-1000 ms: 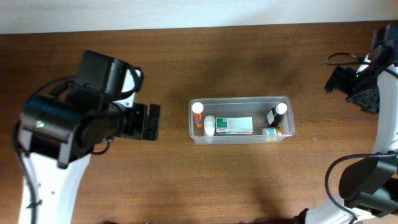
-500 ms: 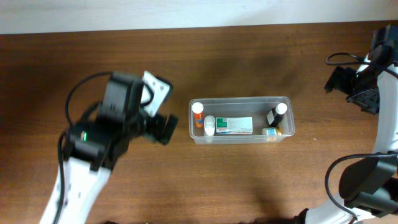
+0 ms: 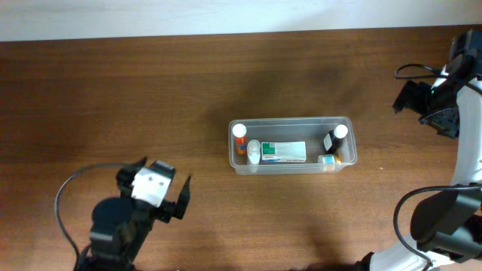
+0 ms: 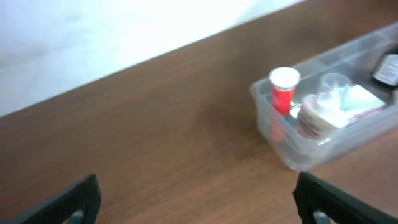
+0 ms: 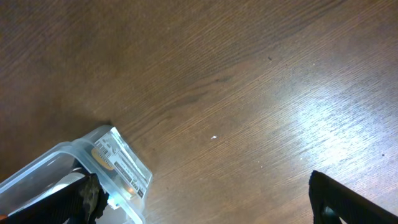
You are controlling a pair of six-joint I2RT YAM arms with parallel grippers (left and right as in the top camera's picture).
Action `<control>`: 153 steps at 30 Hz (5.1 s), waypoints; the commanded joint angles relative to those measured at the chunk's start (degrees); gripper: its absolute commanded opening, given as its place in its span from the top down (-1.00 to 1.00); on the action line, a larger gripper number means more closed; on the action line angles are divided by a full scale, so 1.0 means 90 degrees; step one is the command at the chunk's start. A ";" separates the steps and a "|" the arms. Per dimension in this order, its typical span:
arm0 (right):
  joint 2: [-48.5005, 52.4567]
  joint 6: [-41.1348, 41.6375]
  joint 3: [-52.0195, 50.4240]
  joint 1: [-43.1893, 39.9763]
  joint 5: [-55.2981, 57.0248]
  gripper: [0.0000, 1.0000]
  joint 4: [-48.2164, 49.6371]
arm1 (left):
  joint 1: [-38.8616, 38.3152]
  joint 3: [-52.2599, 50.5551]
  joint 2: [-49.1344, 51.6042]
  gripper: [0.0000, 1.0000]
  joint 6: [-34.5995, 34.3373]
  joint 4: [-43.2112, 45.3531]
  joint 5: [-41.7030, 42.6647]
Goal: Pack container
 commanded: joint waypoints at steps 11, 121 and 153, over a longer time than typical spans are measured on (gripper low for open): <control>0.0032 0.0012 0.0002 -0.0024 0.0051 -0.97 -0.0002 | 0.0780 -0.1265 -0.2283 -0.99 0.0102 0.0656 0.0024; -1.1499 -0.0991 -1.1332 0.2657 -0.0862 -0.97 0.8932 | 0.1651 -0.3286 -0.2773 -0.99 0.0100 0.2504 0.0117; -1.1499 -0.1076 -1.1485 0.2657 -0.0882 -0.97 0.8405 | 0.1651 -0.3286 -0.2773 -0.99 0.0100 0.2504 0.0117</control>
